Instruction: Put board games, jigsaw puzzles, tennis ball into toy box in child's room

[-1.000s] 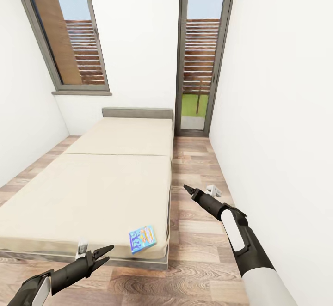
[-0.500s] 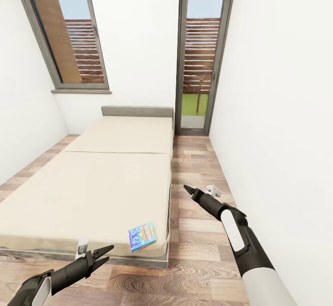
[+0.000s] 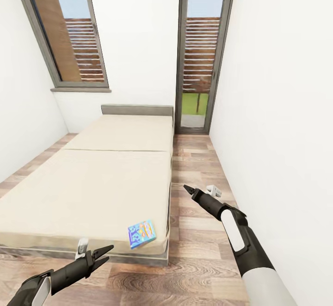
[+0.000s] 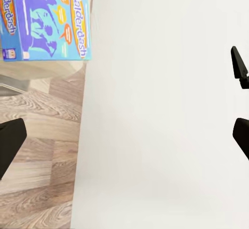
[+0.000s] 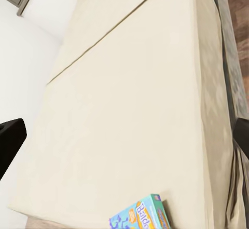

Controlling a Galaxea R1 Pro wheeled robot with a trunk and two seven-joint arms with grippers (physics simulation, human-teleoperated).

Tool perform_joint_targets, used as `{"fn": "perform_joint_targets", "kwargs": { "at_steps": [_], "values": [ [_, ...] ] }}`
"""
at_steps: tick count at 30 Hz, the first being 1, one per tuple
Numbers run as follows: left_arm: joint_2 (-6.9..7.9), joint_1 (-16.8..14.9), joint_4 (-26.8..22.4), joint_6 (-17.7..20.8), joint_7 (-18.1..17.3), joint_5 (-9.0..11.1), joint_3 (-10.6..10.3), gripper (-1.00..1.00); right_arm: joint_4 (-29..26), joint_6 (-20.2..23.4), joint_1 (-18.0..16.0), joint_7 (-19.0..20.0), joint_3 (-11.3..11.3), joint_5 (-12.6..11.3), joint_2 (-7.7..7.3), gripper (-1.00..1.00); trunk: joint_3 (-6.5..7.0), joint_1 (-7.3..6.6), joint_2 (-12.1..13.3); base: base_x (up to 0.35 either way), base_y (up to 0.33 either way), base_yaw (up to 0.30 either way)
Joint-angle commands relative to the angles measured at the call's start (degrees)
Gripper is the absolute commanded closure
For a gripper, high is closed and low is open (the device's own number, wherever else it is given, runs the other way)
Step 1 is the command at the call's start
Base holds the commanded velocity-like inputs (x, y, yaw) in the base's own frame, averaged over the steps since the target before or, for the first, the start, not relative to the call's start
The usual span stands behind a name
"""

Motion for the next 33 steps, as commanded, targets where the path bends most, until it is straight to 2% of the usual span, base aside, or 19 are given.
{"fn": "perform_joint_targets", "kwargs": {
  "at_steps": [1, 5, 9, 13, 20, 33],
  "values": [
    [0.06, -0.02, 0.01, 0.68, -0.33, 0.16, 0.07, -1.00, -0.03, 0.42, -0.04, 0.19, -0.28, -0.18, 0.05, -1.00, -0.24, 0.22, -0.44, 0.000, 0.000, 0.000],
    [0.46, -0.01, 0.01, 2.14, -2.40, 0.16, 0.07, -1.00, -0.03, 0.45, -0.02, 0.19, -0.26, -0.18, 0.03, -1.00, -0.95, 1.10, -2.05, 0.000, 0.000, 0.000],
    [1.57, -0.02, 0.01, 4.83, -9.08, -0.11, 0.01, -1.00, -0.03, 0.46, -0.03, 0.19, -0.26, -0.18, 0.02, -1.00, -1.67, 1.98, -3.65, 0.000, 0.000, 0.000],
    [1.88, -0.01, 0.01, 5.73, -12.57, -0.37, -0.07, -1.00, -0.03, 0.46, 0.01, 0.19, -0.26, -0.18, 0.06, -1.00, -2.39, 2.86, -5.25, 0.000, 0.000, 0.000],
    [2.07, -0.03, 0.01, 6.09, -14.64, -0.30, -0.10, -1.00, -0.03, 0.50, 0.04, 0.19, -0.26, -0.18, 0.04, -1.00, -3.65, 4.39, -8.06, 0.000, 0.000, 0.000],
    [2.18, -0.03, 0.01, 6.15, -15.12, -0.14, -0.03, -1.00, -0.02, 0.51, 0.63, 0.19, -0.31, -0.18, 0.03, -1.00, -5.98, 7.25, -13.28, 0.000, 0.000, 0.000]
  ]
}}
